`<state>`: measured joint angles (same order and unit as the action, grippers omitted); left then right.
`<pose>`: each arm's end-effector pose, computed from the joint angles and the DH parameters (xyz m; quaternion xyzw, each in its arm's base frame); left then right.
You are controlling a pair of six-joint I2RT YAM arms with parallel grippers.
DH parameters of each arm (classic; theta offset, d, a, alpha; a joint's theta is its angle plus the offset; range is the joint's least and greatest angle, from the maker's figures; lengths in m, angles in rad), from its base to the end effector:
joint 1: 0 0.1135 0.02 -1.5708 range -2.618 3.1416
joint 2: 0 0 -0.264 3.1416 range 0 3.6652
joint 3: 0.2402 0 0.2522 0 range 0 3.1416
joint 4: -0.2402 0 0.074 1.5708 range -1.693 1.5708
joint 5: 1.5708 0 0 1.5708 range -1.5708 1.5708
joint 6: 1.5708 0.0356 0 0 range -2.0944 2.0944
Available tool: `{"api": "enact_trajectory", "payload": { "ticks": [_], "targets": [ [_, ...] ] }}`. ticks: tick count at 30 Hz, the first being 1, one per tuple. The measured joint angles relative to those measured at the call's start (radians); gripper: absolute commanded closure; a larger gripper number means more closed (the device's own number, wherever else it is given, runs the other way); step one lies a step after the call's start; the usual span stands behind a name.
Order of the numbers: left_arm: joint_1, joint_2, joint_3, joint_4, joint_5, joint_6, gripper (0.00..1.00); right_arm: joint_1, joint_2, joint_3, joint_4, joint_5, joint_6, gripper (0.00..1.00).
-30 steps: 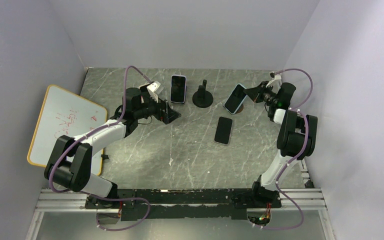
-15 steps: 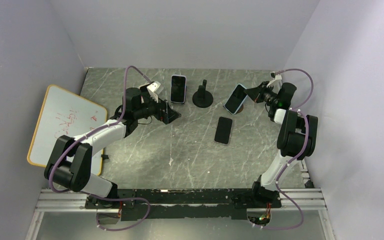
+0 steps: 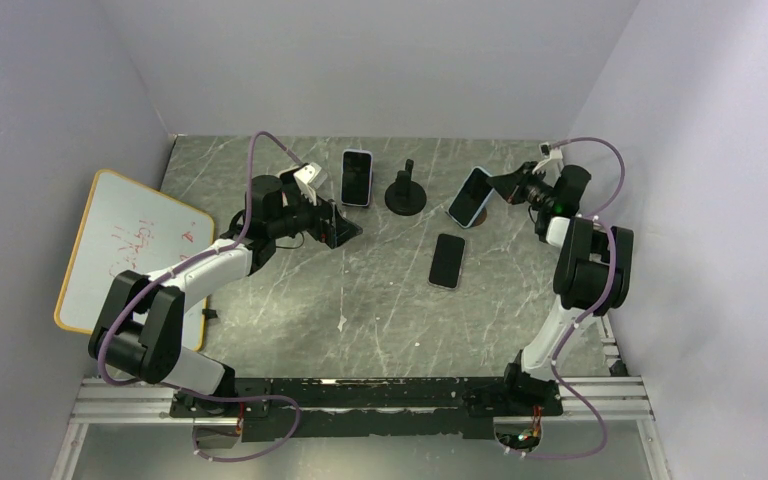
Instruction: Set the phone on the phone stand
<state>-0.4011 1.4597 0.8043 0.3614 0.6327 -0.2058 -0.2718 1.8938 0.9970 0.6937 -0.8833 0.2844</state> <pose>0.2862 -0.1442 0.2444 0.2589 0.7415 -0.4076 0.4658 0.3909 -0.0804 0.1904 -0.0673 0.7480 0.3349 0.5691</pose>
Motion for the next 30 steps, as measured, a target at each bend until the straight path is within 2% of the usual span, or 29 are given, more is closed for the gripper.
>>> {"api": "enact_trajectory", "payload": {
  "ticks": [9, 10, 13, 17, 18, 19, 25, 30],
  "targets": [
    [0.000, 0.000, 0.000, 0.000, 0.000, 0.000, 0.03, 0.005, 0.004, 0.003, 0.009, 0.001, 0.002, 1.00],
    [0.000, 0.000, 0.000, 0.000, 0.000, 0.000, 0.03, 0.005, 0.004, 0.003, 0.008, 0.001, 0.000, 0.93],
    [0.000, 0.000, 0.000, 0.000, 0.000, 0.000, 0.03, 0.005, 0.004, 0.003, 0.005, 0.001, -0.003, 0.56],
    [0.000, 0.000, 0.000, 0.000, 0.000, 0.000, 0.03, 0.009, 0.004, 0.004, -0.006, 0.004, -0.005, 0.25],
    [0.000, 0.000, 0.000, 0.000, 0.000, 0.000, 0.03, 0.010, 0.004, 0.004, -0.010, 0.005, -0.008, 0.12],
    [0.000, 0.000, 0.000, 0.000, 0.000, 0.000, 0.03, 0.011, 0.004, 0.005, -0.013, 0.005, -0.010, 0.08],
    [0.000, 0.000, 0.000, 0.000, 0.000, 0.000, 0.03, 0.019, -0.016, 0.005, -0.038, 0.037, -0.022, 0.03],
    [0.000, -0.003, 0.000, -0.007, -0.001, 0.002, 0.03, 0.043, -0.180, -0.049, -0.057, 0.154, -0.049, 0.03]
  ]
}}
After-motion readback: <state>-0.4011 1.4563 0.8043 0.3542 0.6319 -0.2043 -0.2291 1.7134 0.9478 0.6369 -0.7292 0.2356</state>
